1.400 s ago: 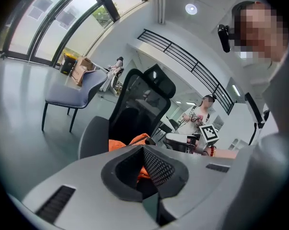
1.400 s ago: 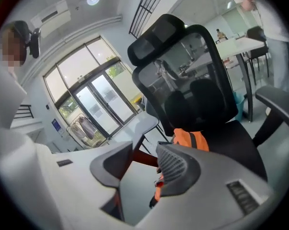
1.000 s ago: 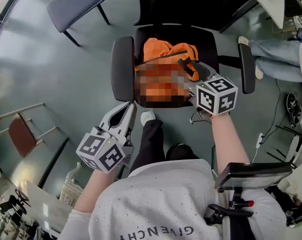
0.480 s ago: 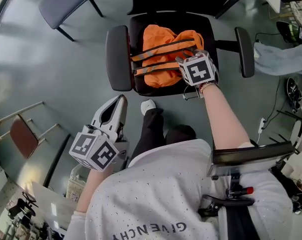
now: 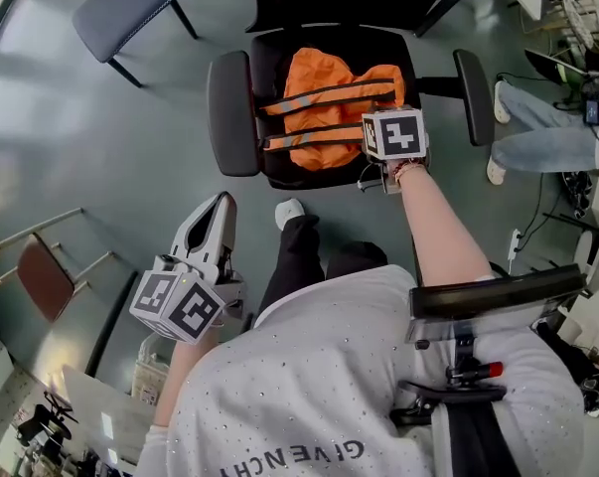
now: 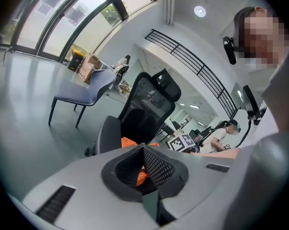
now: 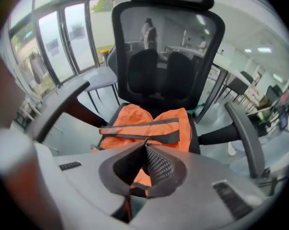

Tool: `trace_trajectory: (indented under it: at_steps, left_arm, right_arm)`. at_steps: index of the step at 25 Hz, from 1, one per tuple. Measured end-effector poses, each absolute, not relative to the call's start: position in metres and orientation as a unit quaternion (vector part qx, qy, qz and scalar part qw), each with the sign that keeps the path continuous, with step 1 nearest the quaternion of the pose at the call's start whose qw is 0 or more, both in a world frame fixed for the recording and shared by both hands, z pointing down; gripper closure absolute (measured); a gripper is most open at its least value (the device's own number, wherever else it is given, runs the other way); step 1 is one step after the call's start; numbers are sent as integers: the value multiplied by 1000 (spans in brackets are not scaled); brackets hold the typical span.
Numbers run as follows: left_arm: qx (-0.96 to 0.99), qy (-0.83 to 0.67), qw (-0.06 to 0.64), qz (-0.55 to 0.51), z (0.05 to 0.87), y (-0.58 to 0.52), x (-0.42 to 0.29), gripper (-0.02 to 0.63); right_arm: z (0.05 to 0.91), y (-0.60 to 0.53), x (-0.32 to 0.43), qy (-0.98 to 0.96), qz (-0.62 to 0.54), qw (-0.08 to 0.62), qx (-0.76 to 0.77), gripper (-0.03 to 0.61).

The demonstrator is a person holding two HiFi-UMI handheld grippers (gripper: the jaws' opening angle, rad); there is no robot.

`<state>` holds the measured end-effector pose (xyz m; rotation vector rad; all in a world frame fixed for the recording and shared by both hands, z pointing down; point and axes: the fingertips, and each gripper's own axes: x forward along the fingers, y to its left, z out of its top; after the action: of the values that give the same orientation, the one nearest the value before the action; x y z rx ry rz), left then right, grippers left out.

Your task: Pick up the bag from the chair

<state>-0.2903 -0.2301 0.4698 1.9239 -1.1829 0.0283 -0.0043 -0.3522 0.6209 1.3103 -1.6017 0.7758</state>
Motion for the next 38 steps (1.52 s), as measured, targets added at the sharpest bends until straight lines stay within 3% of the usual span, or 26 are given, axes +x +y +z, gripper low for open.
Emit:
trace_trajectory:
  at_steps: [11,18,38]
  left_arm:
    - [788,-467,400,-20,433,-223,-255,612]
    - [795,-479,368,-48,400,-233,-262,612]
    - [800,-492,333,-81,370,-243,-283,612]
  right_arm:
    - [550,-320,-72,-708,553,117,425,569]
    - [518,-319,-95,-720,583,63,372,569]
    - [435,-343,-93,-677,631,-216,310,570]
